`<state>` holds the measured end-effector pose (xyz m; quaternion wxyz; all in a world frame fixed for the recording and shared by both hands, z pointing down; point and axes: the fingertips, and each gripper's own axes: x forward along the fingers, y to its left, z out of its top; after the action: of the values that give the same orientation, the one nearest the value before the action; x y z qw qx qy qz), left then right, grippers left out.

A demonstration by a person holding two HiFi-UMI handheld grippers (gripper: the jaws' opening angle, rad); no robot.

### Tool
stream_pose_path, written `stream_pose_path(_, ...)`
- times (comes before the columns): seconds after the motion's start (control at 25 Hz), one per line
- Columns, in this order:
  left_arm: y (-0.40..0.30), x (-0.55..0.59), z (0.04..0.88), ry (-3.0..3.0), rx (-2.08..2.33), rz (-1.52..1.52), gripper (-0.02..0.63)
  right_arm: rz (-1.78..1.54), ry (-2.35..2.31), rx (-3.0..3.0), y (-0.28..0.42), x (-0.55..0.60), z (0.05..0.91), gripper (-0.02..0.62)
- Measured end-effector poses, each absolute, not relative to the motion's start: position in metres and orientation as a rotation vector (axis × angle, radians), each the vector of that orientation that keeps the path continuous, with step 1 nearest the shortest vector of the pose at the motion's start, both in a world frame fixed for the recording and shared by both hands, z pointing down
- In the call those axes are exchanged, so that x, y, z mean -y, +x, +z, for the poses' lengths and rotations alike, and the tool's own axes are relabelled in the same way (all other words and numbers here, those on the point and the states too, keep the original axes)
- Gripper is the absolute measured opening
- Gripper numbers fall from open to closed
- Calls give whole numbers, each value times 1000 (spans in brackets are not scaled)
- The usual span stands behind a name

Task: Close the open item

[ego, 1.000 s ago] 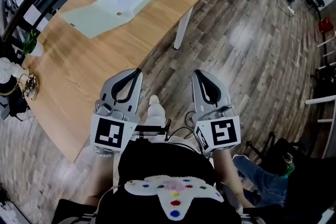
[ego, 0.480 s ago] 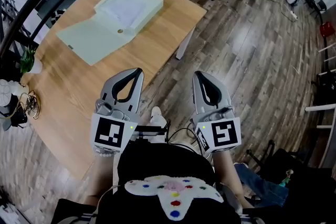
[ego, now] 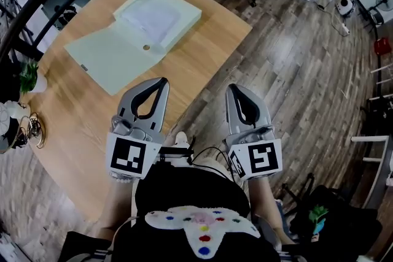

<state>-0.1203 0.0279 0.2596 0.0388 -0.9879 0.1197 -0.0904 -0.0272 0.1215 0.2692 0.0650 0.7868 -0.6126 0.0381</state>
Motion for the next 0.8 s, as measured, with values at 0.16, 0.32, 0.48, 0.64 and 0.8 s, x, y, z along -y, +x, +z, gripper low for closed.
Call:
stream_pose_path(0.16, -124, -7, 263, -3044, -403, -284, 6, 108, 2355, 1858, -27, -100, 268, 8)
stream_pose_path(0.32, -130, 6, 265, -3046, -444, -281, 6, 104, 2336, 1869, -28, -88, 269, 8)
stream_pose_path(0.48, -137, 15, 268, -3038, -489, -290, 6, 100, 2310, 1899, -30, -78, 272, 8)
stream_pose_path(0.64, -143, 24, 269, -3034, -564, -294, 6, 91, 2266, 1953, -31, -63, 272, 8)
stream_pose_path(0.8, -148, 34, 271, -3022, -683, -294, 6, 79, 2194, 2036, -28, -46, 275, 8)
